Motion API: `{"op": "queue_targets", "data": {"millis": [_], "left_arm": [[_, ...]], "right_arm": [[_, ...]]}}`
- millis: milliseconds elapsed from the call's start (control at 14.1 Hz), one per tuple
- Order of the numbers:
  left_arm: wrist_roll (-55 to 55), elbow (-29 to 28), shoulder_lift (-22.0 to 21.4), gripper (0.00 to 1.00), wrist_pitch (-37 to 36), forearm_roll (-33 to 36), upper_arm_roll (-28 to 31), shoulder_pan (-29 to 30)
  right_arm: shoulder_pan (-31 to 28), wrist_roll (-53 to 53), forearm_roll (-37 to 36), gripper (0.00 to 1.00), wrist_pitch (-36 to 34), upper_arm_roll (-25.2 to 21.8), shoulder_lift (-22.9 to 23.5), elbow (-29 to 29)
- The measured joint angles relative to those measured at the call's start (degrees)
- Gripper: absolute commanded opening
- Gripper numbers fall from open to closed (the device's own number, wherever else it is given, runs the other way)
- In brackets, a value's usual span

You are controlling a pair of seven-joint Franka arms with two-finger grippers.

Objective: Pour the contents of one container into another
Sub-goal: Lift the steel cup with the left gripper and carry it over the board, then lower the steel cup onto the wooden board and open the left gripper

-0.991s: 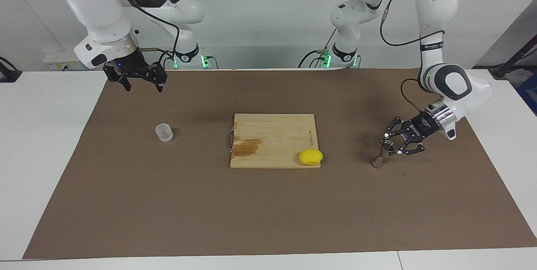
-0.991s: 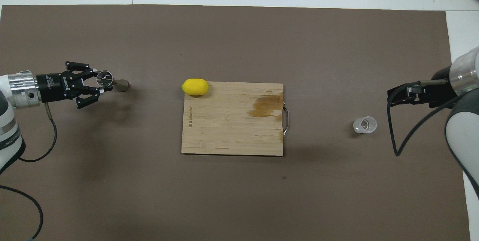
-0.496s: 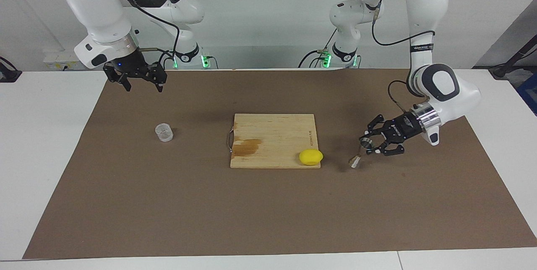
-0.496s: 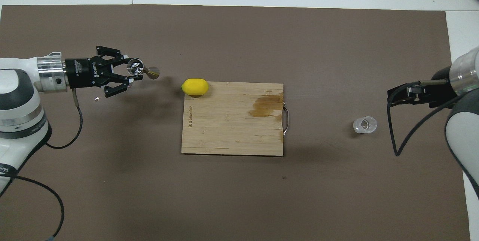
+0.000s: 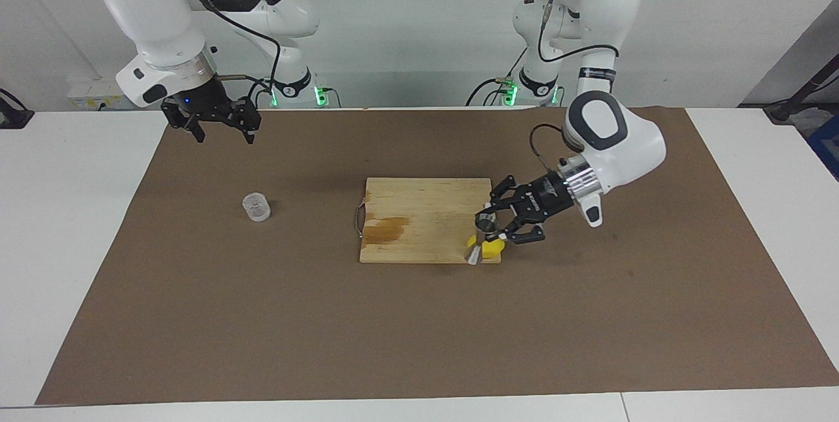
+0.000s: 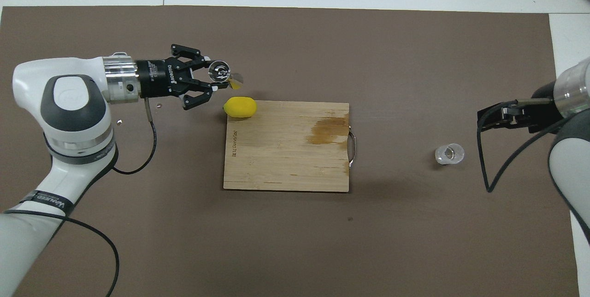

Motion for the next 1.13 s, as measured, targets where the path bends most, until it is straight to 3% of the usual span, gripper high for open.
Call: {"op": "queue_targets", "data": {"millis": [212, 566, 779, 1133], "left_arm": [[-3.35, -0.12, 0.14, 0.0, 10.07, -1.66, -0.03, -9.32], [-7.05, -1.17, 1.49, 0.0, 22.21, -1.91, -0.01, -19.9], [-8.44, -1.86, 2.23, 0.0, 26.66, -2.13, 0.04, -22.69], [-9.32, -3.42, 2.35, 0.0, 26.81, -2.14, 0.39, -22.75]], "right_arm": [[0.0, 0.0, 0.0, 0.99, 0.0, 0.0, 0.0, 0.0], [0.0, 0.0, 0.0, 0.99, 0.0, 0.0, -0.07, -0.14], [0.0, 0.0, 0.0, 0.99, 0.0, 0.0, -0.15, -0.4], [0.0, 0.0, 0.0, 0.99, 0.0, 0.0, -0.18, -0.51]]}}
